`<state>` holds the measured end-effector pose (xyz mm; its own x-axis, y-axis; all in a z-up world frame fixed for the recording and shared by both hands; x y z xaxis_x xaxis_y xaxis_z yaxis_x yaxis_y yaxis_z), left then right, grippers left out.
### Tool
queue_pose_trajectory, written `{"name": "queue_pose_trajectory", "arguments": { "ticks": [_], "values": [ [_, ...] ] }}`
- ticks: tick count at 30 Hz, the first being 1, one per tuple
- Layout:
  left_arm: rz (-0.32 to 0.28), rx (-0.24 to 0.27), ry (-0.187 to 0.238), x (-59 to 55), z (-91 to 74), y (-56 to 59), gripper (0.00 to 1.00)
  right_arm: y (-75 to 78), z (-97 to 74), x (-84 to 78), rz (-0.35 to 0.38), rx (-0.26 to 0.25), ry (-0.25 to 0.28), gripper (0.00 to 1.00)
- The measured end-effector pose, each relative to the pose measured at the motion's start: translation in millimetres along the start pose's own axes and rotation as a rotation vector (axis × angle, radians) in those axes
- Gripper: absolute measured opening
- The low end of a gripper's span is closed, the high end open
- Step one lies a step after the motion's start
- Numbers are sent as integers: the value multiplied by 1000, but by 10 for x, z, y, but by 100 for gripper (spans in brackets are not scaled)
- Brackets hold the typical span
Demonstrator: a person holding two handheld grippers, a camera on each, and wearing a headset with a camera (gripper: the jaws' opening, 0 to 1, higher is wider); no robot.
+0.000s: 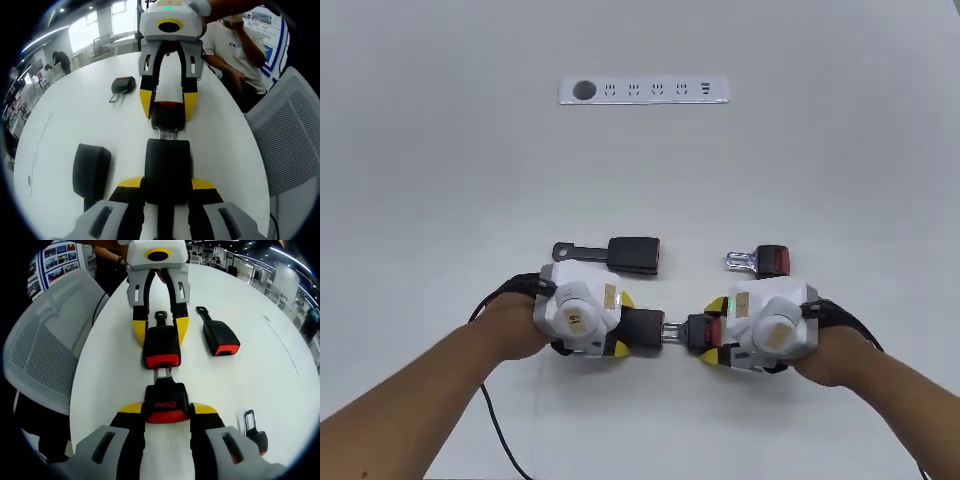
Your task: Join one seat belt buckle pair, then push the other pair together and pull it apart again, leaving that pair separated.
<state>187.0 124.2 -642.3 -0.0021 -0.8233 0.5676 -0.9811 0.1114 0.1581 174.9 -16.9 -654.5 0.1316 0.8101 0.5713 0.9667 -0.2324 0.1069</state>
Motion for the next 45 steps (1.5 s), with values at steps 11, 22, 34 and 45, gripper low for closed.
{"name": "queue_pose_trajectory", "arguments": {
  "ticks": [11, 22, 34, 45],
  "values": [
    [12, -1, -6, 12, -8, 18, 33, -15, 49, 12, -13, -2, 1, 32],
    [17, -6, -31, 18, -5, 14, 33, -15, 35, 74, -2, -3, 15, 32],
    [9, -6, -19, 13, 3, 15, 33, -53, 27, 162, 32, -18, 47, 31],
    [2, -6, 21, -47, 2, 35, 33, -56, -17, 189, 35, -24, 74, 32]
  ]
}}
Point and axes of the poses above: the centre of the closed fingertips' face, and the gripper's own axes: z roughly forward along the fingers, y roughly to its right, x roughly out of its top, the point moved 6 cm from there along -z, roughly backward along the fingers, and after that the axes turned 9 degrees about -x, right-handed, at the moved point
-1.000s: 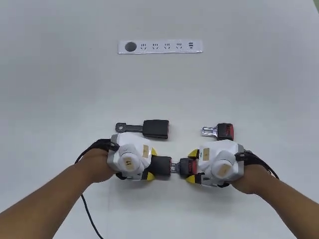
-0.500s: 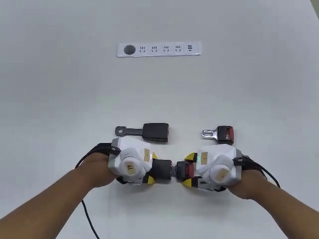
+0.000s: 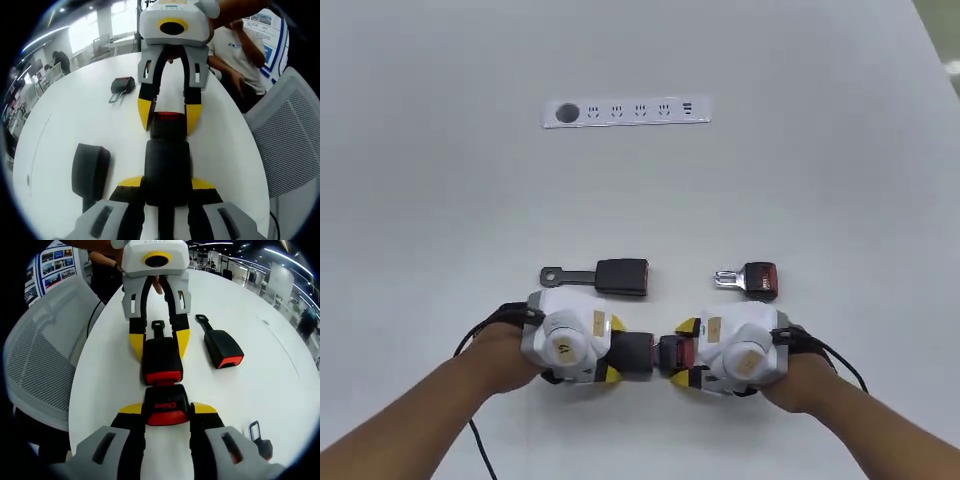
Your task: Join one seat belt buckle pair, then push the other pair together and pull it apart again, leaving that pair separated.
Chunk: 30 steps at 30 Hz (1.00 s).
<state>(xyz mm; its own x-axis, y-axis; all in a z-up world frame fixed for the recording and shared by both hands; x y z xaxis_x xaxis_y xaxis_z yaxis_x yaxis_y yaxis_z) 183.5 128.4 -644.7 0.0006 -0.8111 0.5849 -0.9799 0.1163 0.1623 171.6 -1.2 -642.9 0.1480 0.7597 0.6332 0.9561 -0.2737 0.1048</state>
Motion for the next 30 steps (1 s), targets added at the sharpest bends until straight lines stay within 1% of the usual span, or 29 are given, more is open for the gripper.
{"name": "queue_pose_trajectory", "arguments": {
  "ticks": [2, 6, 9, 12, 15, 18, 20, 22, 24, 30],
  "values": [
    [1, 0, 5, 7, -1, 4, 33, 3, -7, -18, 8, 0, 17, 32],
    [10, -3, 0, 22, -6, 13, 33, 1, -18, -22, -2, 4, 28, 32],
    [12, -13, 12, 20, -22, 13, 33, -3, -44, -31, -1, 13, 61, 32],
    [15, -14, 3, 25, -24, 11, 33, -22, -73, -42, -2, 4, 85, 32],
    [3, -16, 30, -1, -37, 5, 33, -15, -85, -49, 6, 7, 105, 31],
    [-13, -32, 41, 3, -48, -9, 33, -2, -98, -52, 20, 19, 116, 31],
    [-14, -38, 53, -4, -50, -14, 33, 0, -89, -61, 18, 25, 122, 31],
    [-11, -39, 62, -7, -48, -11, 33, -7, -88, -68, 3, 20, 126, 31],
    [-10, -41, 67, -9, -48, -14, 33, -3, -85, -70, 8, 18, 131, 31],
    [-11, -40, 94, -16, -40, -18, 33, 22, -80, -113, 47, 26, 180, 31]
  ]
}}
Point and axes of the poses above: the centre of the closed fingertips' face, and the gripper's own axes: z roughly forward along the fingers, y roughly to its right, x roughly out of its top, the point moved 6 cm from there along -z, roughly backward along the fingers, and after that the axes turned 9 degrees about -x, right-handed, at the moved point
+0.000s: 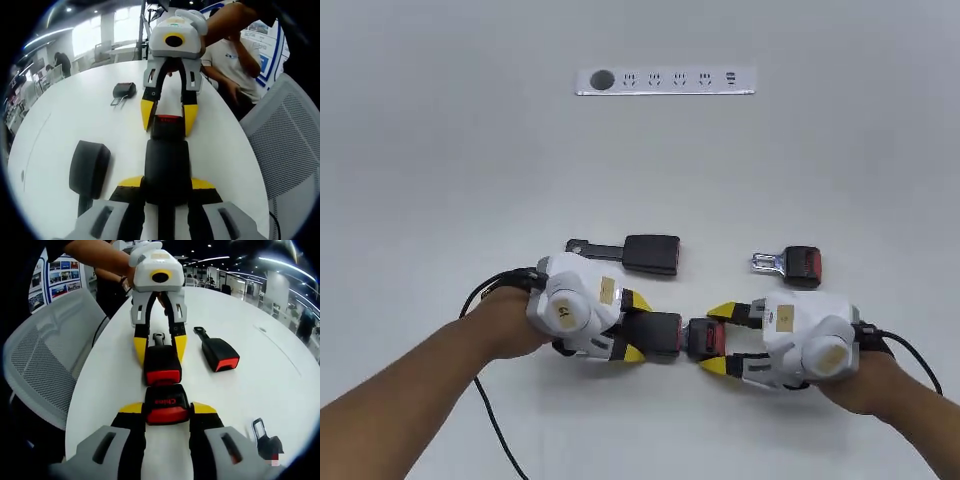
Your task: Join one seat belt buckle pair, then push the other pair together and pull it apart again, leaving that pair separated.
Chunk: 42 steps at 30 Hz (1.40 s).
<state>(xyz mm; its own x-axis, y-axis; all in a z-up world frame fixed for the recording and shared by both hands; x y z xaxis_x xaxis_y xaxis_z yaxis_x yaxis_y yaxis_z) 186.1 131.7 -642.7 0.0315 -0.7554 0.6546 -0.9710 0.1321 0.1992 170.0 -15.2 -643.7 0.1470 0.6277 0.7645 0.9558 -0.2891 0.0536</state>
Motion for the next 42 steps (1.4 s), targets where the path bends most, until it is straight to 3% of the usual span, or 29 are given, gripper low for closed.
{"name": "queue_pose_trajectory", "arguments": {
  "ticks": [28, 34, 39, 42],
  "values": [
    [3, -21, 29, -28, -10, -9, 33, 7, 43, -14, 10, -8, 46, 31],
    [8, -7, 1, -10, -7, 4, 33, -1, 60, 8, -15, -17, 32, 32],
    [34, 16, -64, 1, 6, 11, 34, -30, 61, 38, -26, -40, -1, 33],
    [27, 23, -79, 9, 7, 8, 34, -39, 60, 54, -34, -51, -24, 33]
  ]
}}
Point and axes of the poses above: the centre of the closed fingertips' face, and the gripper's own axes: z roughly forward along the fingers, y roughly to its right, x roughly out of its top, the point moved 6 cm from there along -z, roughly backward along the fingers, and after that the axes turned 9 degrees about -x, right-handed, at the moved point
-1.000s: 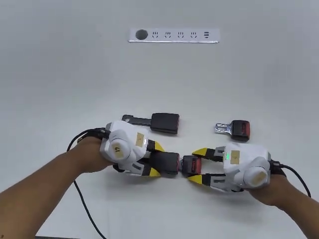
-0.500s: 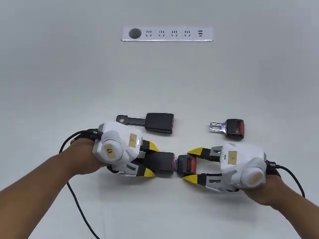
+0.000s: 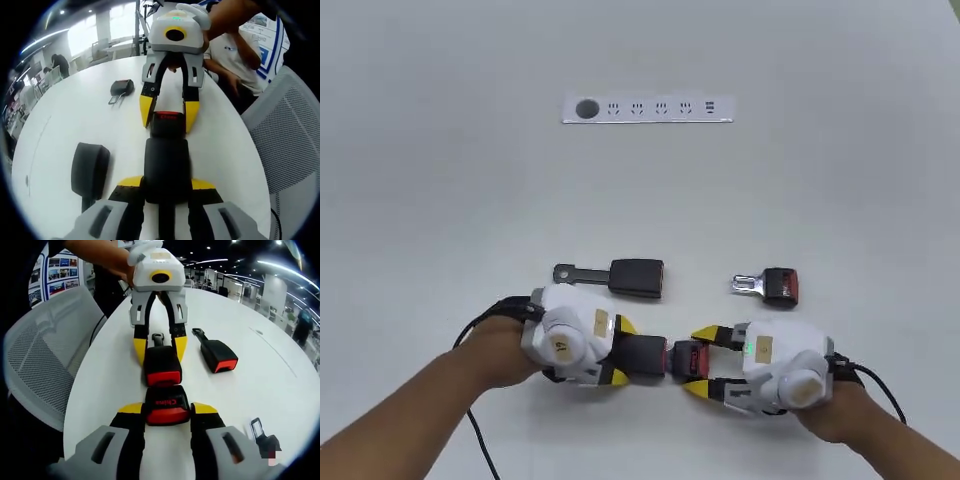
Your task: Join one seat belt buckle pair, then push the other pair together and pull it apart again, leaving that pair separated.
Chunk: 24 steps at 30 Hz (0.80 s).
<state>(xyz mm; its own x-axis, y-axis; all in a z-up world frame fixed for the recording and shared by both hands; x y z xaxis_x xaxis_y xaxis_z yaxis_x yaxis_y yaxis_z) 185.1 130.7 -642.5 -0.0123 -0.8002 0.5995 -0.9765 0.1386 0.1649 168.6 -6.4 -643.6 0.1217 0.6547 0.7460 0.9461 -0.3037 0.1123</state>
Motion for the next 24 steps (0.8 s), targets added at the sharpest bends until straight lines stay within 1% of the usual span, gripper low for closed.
{"name": "queue_pose_trajectory", "arguments": {
  "ticks": [3, 5, 6, 7, 8, 9, 10, 11, 12, 13, 14, 15, 16, 17, 18, 20, 21, 24],
  "values": [
    [-5, 5, -10, 6, -3, 0, 34, -5, 3, 7, -2, -10, -24, 34],
    [-8, 8, -15, 11, -4, 0, 34, -11, 4, 13, -44, -28, -43, 34],
    [-14, 13, -21, 18, -4, -2, 34, -12, 9, 19, -21, -48, -58, 34],
    [-24, 18, -25, 19, -6, -3, 35, -16, 8, 19, -10, -46, -60, 36],
    [-37, 29, -29, 19, -9, -7, 36, -17, -12, 28, -4, -44, -52, 41],
    [-43, 36, -37, 16, -14, -5, 39, -7, -28, 43, 11, -56, -41, 47],
    [-24, 57, -50, 16, -46, -6, 46, 9, -45, 78, 65, -67, -10, 53],
    [-24, 67, -33, 31, -71, -2, 53, 13, -66, 92, 100, -67, 0, 60],
    [-68, 74, 23, 67, -95, 13, 60, 25, -97, 111, 122, -68, 15, 62],
    [-92, 72, 50, 84, -122, 21, 67, 34, -129, 139, 123, -74, 19, 62],
    [-102, 77, 79, 104, -163, 19, 71, 44, -160, 148, 114, -83, 20, 61],
    [-100, 84, 83, 108, -194, 16, 73, 55, -176, 153, 113, -94, 22, 62],
    [-94, 91, 84, 105, -230, 11, 73, 73, -200, 165, 133, -100, 26, 64],
    [-91, 99, 94, 117, -250, 7, 75, 79, -211, 170, 152, -103, 37, 65],
    [-98, 102, 103, 136, -275, 5, 78, 101, -242, 186, 160, -116, 48, 66],
    [-104, 106, 123, 179, -310, 5, 83, 133, -302, 211, 159, -134, 56, 66],
    [-93, 111, 130, 206, -344, 3, 84, 145, -326, 220, 167, -137, 64, 66],
    [-79, 122, 129, 243, -427, -35, 84, 200, -414, 236, 173, -150, 80, 68]
  ]
}}
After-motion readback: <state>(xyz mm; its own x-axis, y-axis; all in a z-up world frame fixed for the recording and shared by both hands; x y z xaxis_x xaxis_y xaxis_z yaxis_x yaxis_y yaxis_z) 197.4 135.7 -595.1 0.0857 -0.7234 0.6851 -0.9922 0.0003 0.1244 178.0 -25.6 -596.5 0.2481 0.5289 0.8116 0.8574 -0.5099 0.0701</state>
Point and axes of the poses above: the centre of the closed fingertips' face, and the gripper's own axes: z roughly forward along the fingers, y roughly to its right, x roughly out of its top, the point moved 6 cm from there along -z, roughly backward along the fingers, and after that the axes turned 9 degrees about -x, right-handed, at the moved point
